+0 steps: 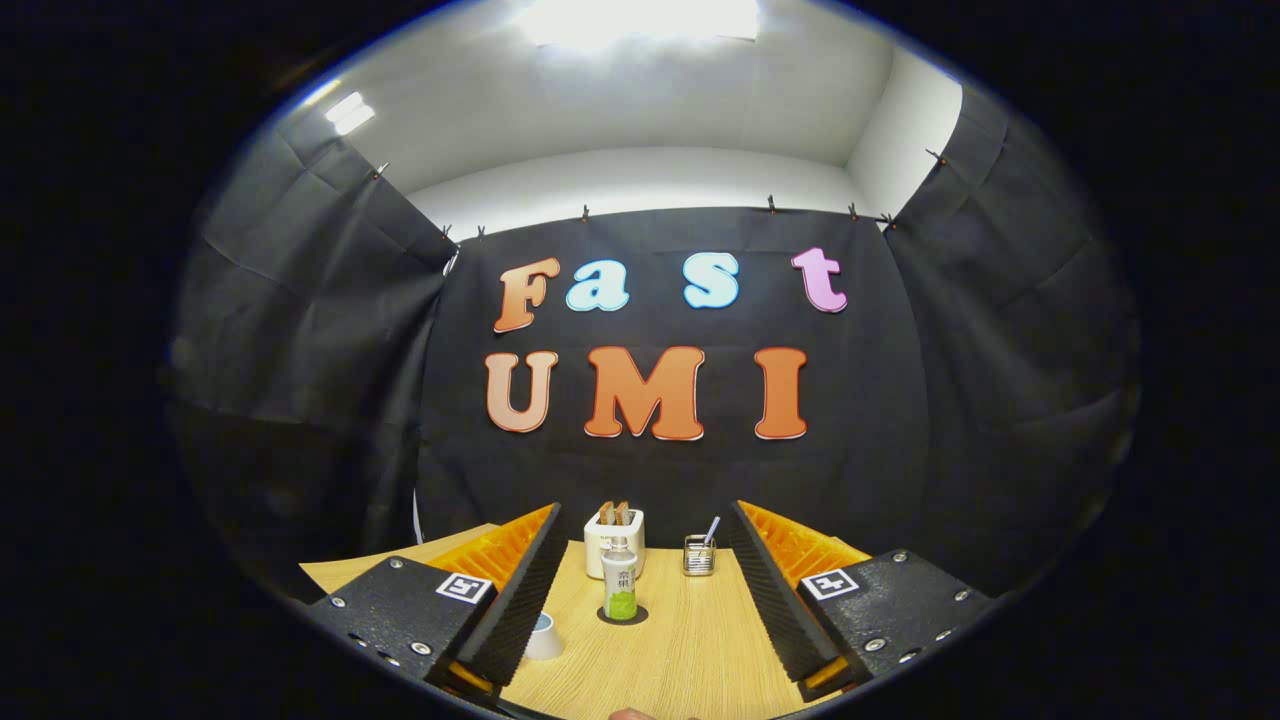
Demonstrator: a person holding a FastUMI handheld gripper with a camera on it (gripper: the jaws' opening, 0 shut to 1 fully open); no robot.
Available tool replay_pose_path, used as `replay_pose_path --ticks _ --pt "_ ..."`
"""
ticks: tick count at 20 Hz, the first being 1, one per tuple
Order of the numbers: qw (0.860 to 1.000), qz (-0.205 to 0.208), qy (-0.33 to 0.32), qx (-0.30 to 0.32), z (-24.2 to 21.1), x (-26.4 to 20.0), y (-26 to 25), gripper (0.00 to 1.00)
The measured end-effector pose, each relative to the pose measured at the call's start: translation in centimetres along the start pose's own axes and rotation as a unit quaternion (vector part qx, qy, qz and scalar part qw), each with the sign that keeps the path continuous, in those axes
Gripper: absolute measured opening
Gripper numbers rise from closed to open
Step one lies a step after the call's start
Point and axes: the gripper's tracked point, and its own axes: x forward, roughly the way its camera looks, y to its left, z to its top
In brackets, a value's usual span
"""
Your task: Take the bottle from table, then pour the juice into the cup, finally place the bottle on the coaster
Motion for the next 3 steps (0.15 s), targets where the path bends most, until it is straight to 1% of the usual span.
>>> replay_pose_path --ticks 3 --pt "1.0 -0.001 -0.011 -0.017 -0.2 -2.2 0.5 0.97"
